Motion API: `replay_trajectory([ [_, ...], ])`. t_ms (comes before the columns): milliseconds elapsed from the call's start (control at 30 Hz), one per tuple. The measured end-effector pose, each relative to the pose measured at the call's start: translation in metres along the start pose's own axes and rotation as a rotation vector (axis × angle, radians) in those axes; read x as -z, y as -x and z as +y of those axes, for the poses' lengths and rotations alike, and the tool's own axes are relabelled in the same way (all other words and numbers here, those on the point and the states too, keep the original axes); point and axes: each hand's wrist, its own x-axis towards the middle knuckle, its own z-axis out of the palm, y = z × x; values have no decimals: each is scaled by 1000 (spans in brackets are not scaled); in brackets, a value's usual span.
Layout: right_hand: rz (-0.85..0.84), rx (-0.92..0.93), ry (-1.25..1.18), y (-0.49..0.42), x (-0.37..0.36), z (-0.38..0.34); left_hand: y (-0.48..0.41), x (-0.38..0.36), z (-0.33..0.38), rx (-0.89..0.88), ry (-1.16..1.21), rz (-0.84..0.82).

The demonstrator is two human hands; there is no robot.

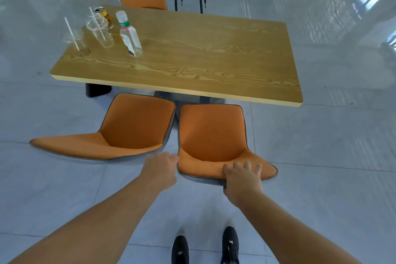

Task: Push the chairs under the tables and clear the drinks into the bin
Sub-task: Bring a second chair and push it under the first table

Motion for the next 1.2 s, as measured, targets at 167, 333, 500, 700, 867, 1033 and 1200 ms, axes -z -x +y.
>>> replay_trajectory([
  [167, 78, 91, -31, -8, -3, -44, 28, 8, -134, 209, -177, 105],
  [333, 182, 114, -59, -20, -10, -58, 46, -7, -230, 161, -58, 243],
  [500, 230, 122, -51, -26, -17, -59, 32, -11, -232, 174, -30, 258],
  [700, 231, 171, -52, -27, -13, -67, 33, -20, -217, 68, -34, 387],
  [867, 189, 258, -98, -15, -12, -92, 36, -32, -161, -137, -14, 431],
  [1033, 172, 276, -105, -10, -23, -84, 36, -41, -162, -189, 6, 426],
  [1200, 220, 291, -97, -21, -14, -88, 25, -31, -172, -242, -14, 440],
])
